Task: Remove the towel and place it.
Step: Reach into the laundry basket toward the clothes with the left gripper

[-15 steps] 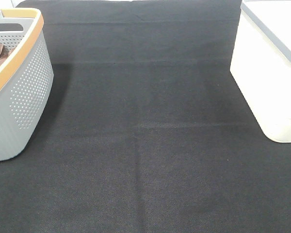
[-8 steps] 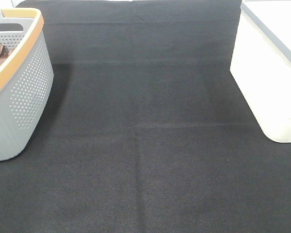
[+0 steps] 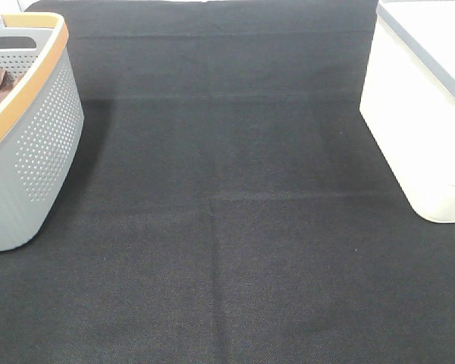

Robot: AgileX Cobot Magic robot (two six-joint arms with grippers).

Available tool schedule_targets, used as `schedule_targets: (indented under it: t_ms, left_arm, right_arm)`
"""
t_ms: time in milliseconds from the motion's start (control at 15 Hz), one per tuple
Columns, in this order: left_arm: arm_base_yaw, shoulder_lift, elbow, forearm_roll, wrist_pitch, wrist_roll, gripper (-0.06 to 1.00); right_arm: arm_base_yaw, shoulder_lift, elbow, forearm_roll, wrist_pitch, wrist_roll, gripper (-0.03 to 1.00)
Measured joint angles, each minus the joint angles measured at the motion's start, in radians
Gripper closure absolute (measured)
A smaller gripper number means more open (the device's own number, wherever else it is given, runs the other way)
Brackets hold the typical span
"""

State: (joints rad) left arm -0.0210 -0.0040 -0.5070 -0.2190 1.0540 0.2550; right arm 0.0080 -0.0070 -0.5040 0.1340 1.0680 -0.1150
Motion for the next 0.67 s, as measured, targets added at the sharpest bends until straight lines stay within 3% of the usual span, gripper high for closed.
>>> schedule_targets:
  t_ms: [667]
  left_arm:
    - [0.000,0.000,0.000,0.000,0.000,-0.004,0.22]
  right_arm:
    - [0.000,0.000,0.000,0.000,0.000,0.000,0.23]
